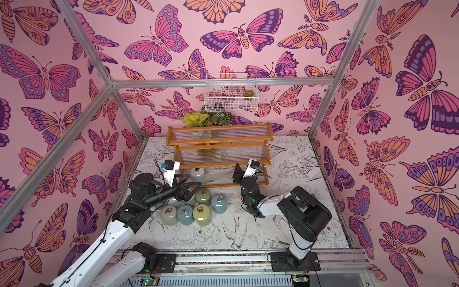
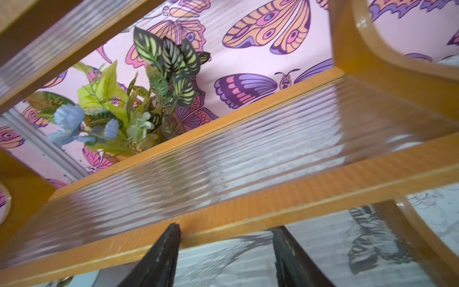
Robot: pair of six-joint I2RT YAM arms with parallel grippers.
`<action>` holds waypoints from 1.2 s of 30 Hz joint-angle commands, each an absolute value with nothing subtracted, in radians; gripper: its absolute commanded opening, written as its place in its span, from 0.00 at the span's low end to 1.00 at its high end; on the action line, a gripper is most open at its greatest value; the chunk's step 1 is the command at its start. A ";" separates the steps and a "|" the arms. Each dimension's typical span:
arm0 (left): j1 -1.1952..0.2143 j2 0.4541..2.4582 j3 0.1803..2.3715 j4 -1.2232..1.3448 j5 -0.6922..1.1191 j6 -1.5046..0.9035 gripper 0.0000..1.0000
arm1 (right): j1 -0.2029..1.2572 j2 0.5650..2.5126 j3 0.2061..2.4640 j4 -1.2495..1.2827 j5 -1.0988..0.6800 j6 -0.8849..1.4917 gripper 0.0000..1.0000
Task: Remove the tea canisters from the shelf
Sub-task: Adjust the shelf at the center of the board, then pick up the tea canister from the shelf.
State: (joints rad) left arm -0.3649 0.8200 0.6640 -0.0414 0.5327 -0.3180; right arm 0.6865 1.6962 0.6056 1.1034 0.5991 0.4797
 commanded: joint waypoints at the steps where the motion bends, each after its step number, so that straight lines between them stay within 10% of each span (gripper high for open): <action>1: -0.357 0.816 0.673 -0.063 0.517 -0.298 1.00 | 0.629 1.664 0.642 1.157 0.635 0.427 0.64; 26: -0.327 0.746 0.658 -0.120 0.318 -0.312 1.00 | 0.746 1.682 0.816 0.793 0.100 0.076 0.99; 36: -0.319 0.724 0.652 -0.123 0.317 -0.315 1.00 | 0.795 1.848 1.007 0.723 0.005 0.036 0.99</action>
